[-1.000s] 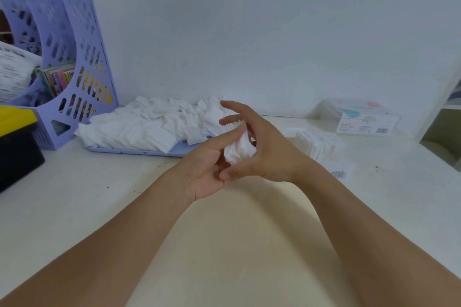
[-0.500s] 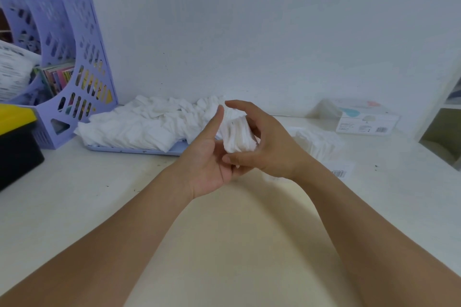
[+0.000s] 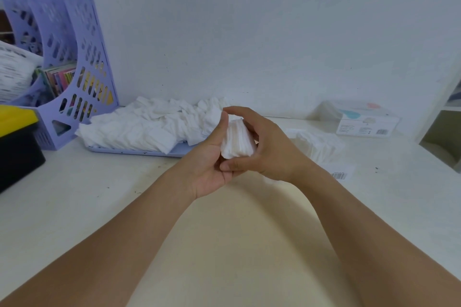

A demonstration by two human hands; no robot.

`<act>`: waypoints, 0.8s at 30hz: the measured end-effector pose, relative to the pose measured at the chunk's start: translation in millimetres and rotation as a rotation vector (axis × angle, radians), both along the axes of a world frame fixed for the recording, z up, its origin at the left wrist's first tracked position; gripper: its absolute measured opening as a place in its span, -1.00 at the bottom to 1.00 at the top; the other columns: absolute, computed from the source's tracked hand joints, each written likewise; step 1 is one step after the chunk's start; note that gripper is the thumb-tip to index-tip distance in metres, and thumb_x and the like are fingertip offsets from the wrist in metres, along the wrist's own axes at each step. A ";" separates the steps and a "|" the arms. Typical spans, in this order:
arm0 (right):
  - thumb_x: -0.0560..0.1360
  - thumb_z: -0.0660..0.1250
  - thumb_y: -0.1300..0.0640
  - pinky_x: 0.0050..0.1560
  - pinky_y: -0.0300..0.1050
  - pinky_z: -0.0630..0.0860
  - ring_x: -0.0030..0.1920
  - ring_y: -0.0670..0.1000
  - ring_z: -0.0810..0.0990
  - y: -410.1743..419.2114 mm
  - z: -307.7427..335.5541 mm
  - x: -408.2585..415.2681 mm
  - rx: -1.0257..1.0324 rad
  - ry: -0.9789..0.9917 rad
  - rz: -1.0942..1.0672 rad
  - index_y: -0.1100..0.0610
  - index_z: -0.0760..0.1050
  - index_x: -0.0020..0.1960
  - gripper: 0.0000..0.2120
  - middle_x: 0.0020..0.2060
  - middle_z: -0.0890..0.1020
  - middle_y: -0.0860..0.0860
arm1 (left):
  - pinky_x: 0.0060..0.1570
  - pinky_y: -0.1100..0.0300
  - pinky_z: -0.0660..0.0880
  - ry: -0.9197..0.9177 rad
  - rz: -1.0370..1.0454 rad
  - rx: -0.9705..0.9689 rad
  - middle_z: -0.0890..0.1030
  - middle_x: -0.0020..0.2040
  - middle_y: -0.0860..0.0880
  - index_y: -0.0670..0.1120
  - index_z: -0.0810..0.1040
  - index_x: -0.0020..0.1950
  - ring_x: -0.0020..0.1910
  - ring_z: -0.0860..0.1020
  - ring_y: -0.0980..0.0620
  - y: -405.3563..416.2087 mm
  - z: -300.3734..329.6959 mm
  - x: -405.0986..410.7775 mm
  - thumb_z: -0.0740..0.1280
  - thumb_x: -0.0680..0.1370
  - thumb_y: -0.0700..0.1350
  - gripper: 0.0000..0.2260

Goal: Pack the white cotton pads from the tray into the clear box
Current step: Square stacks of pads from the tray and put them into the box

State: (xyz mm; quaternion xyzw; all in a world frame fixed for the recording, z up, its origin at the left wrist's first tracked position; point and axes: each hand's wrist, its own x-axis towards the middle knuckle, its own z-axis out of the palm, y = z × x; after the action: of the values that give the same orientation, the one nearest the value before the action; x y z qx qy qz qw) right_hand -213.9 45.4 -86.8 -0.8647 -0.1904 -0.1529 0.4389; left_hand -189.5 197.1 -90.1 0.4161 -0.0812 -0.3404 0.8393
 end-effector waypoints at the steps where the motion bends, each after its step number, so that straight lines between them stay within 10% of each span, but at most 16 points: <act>1: 0.24 0.71 0.09 0.17 -0.13 0.56 0.13 -0.11 0.58 -0.2 0.0 0.3 0.009 -0.001 -0.007 -0.08 0.37 0.47 -0.10 0.09 0.59 -0.17 | 0.10 0.13 0.61 0.009 0.008 -0.012 0.68 0.20 -0.09 -0.11 0.56 0.30 0.18 0.66 -0.04 -0.2 0.4 0.3 0.26 0.54 0.27 -0.46; 16: 0.27 0.70 0.10 0.25 0.04 0.57 0.19 -0.07 0.59 -4.8 0.7 5.3 0.122 -0.049 -0.084 -0.07 0.46 0.38 -0.25 0.14 0.61 -0.15 | 0.35 0.00 0.48 0.045 -0.019 -0.106 0.63 0.27 -0.22 -0.23 0.52 0.35 0.28 0.61 -0.12 2.6 2.7 3.1 0.13 0.68 0.16 -0.50; 24: 0.31 0.66 0.25 0.15 0.06 0.65 0.11 0.07 0.66 -12.4 7.1 3.1 0.280 0.055 -0.014 -0.02 0.42 0.42 -0.23 0.11 0.62 0.09 | 0.13 0.08 0.62 -0.023 0.022 -0.051 0.68 0.17 -0.21 -0.26 0.58 0.25 0.09 0.69 -0.05 3.0 -0.1 3.5 0.25 0.66 -0.16 -0.75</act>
State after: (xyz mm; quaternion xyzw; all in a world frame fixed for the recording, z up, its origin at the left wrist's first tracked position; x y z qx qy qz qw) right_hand -210.8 33.0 -79.7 -0.8003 -0.1488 -0.1572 0.5592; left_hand -186.0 200.0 -90.3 0.3991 -0.0952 -0.3243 0.8523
